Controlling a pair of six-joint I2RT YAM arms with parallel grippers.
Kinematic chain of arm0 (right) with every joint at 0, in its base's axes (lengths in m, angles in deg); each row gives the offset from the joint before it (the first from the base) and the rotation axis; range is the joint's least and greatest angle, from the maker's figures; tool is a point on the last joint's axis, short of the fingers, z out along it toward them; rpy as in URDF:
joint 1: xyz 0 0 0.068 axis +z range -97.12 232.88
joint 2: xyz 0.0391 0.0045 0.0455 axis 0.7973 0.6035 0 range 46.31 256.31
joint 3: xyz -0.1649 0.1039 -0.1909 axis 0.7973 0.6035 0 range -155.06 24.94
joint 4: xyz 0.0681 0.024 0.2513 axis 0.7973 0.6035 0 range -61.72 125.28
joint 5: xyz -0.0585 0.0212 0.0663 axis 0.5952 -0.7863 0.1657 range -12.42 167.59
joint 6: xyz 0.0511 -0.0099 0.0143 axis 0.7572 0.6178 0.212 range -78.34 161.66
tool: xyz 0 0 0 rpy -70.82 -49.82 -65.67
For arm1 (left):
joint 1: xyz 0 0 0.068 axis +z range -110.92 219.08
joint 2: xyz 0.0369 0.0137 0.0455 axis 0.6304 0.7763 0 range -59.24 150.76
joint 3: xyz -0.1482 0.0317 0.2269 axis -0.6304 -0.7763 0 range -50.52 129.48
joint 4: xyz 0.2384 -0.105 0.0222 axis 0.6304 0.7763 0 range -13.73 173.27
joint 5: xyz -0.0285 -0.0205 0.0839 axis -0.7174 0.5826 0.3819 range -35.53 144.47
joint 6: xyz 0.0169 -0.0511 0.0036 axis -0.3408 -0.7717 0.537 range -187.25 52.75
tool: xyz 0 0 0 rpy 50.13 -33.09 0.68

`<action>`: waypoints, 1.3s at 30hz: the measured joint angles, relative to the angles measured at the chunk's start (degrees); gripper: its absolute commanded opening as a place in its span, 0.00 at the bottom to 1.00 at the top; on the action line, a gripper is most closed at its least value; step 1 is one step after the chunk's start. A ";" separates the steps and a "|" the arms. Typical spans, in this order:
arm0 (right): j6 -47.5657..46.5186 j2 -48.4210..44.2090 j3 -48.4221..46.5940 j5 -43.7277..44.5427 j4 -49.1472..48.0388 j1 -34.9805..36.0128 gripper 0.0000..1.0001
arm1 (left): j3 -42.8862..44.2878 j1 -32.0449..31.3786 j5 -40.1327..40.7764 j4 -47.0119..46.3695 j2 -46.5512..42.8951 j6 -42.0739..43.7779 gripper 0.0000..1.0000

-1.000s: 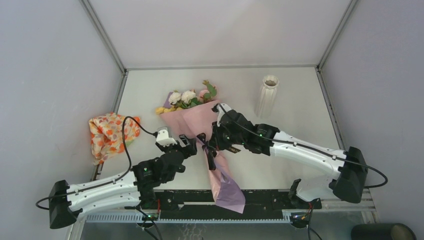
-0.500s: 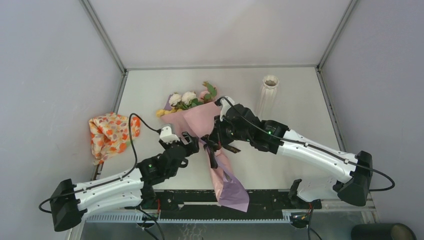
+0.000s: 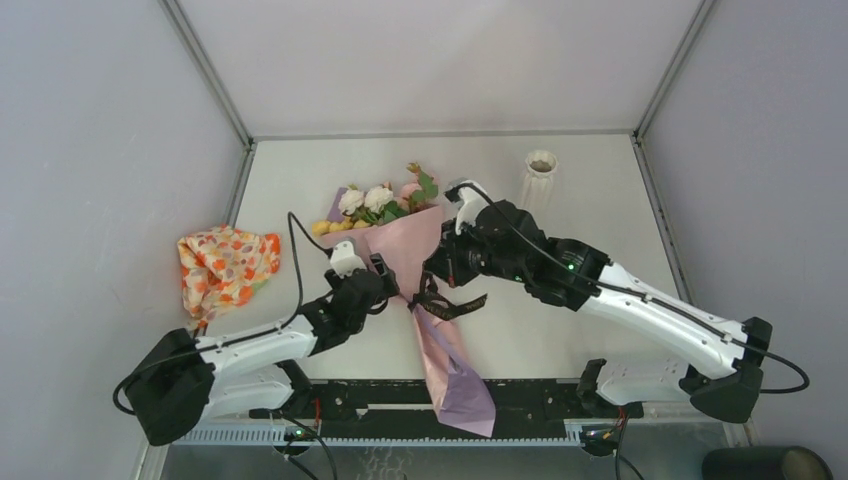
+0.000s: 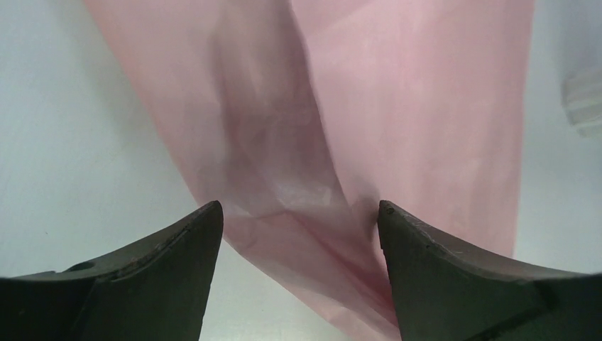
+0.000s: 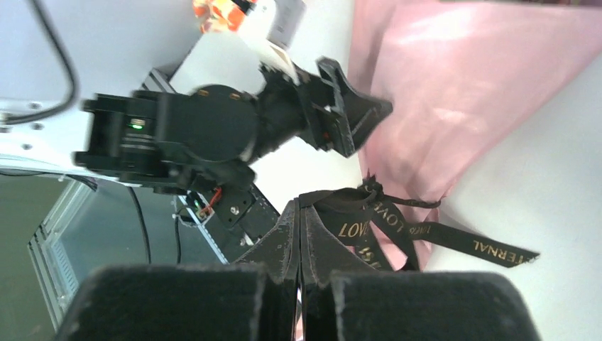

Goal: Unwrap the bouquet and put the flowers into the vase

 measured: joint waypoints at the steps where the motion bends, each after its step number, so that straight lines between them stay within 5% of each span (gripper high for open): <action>1: -0.22 -0.66 -0.66 0.39 0.31 0.00 0.00 | 0.00 0.22 -0.52 -0.31 1.38 0.00 0.84; 19: -3.54 -11.67 -5.53 8.46 4.35 -6.78 0.01 | 2.47 0.48 -4.33 -2.47 9.35 -0.04 0.84; 32: -3.54 4.98 -6.05 0.81 1.11 -23.87 0.00 | 2.47 0.48 -6.62 -2.36 6.75 -0.02 0.84; 33: -3.58 6.62 -6.49 0.28 0.83 -24.30 0.04 | 2.47 0.48 -6.62 -2.36 6.69 -0.02 0.84; 37: -4.20 14.95 -11.37 0.07 0.92 -25.49 0.47 | 2.47 0.48 -6.64 -2.27 6.69 -0.04 0.84; 39: -4.94 17.14 -12.61 0.68 0.90 -25.49 0.55 | 2.47 0.48 -6.67 -2.19 6.71 -0.04 0.84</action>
